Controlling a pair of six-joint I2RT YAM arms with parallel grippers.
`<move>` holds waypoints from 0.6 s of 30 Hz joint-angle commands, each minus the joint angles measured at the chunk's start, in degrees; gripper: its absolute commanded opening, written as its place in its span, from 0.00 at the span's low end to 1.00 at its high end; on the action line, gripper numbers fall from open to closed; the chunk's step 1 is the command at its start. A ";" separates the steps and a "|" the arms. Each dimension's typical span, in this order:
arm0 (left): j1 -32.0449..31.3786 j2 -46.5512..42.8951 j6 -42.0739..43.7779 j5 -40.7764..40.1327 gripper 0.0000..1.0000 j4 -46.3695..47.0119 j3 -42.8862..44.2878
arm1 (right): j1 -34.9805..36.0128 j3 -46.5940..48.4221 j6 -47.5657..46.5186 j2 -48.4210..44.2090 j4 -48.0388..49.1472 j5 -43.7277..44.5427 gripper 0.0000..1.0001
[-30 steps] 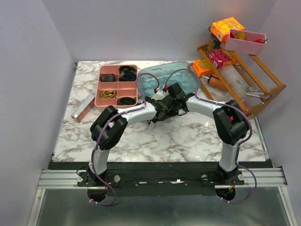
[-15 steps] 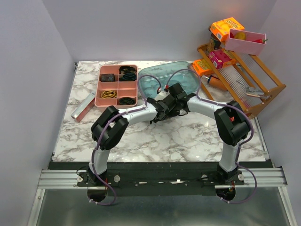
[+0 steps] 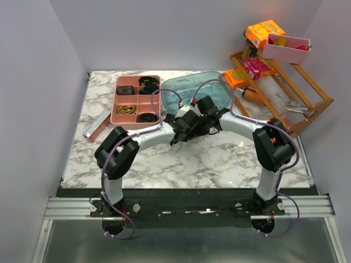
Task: Roll the ties
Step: Roll the tie at the center of the board.
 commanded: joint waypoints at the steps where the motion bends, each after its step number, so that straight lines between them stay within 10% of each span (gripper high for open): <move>1: 0.65 -9.92 -0.53 8.07 0.84 8.29 -3.08 | 1.42 1.85 -1.13 -2.01 2.16 -2.74 0.01; 18: 17.43 -28.22 -6.06 29.86 0.87 21.56 -25.04 | 4.58 20.38 -2.45 7.12 -2.75 -7.31 0.01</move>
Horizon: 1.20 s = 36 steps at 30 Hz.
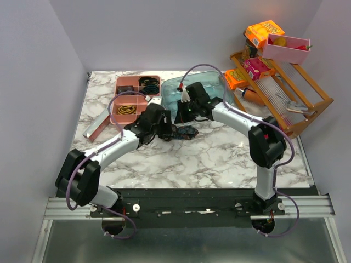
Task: Roll the ties
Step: Roll the tie at the center of the board.
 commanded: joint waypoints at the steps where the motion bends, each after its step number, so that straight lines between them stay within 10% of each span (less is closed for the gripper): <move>1: 5.53 -3.87 -3.24 10.96 0.87 7.12 -6.04 | 2.22 6.15 -0.92 5.28 -4.03 -1.71 0.01; 36: 15.03 5.08 -10.54 23.45 0.91 24.70 -15.72 | 2.93 8.70 -1.80 11.54 -6.31 7.78 0.01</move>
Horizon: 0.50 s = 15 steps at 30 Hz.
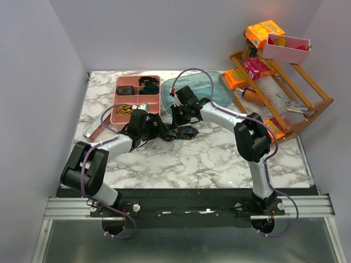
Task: Roll the ties
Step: Roll the tie at the center of the board.
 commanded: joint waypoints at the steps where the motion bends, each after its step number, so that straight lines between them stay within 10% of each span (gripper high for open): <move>1: 0.99 2.66 -1.75 2.05 0.91 5.16 -1.82 | 0.06 -1.11 -1.02 0.39 -1.18 2.31 0.01; 15: 1.44 1.00 -3.95 2.68 0.91 12.12 -6.39 | -0.02 -12.09 0.57 -13.92 4.09 6.71 0.01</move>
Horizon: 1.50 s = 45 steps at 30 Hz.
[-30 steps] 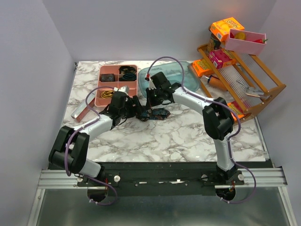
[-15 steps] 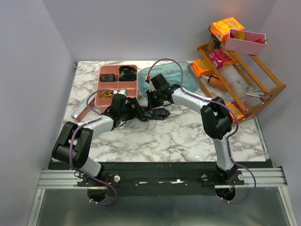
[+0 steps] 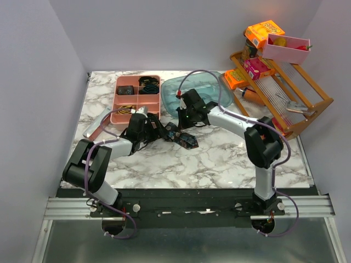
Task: Roll the ties
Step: Roll the tie at the center of the board.
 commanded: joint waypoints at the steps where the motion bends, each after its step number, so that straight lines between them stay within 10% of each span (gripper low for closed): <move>1: 0.43 -3.22 0.09 -0.12 0.91 1.21 -1.91 | -0.02 -4.38 0.19 -7.66 2.83 3.15 0.01; 45: 1.31 -7.53 1.50 1.01 0.86 0.15 -2.61 | 4.02 -20.29 -3.50 -14.16 -3.68 -2.30 0.01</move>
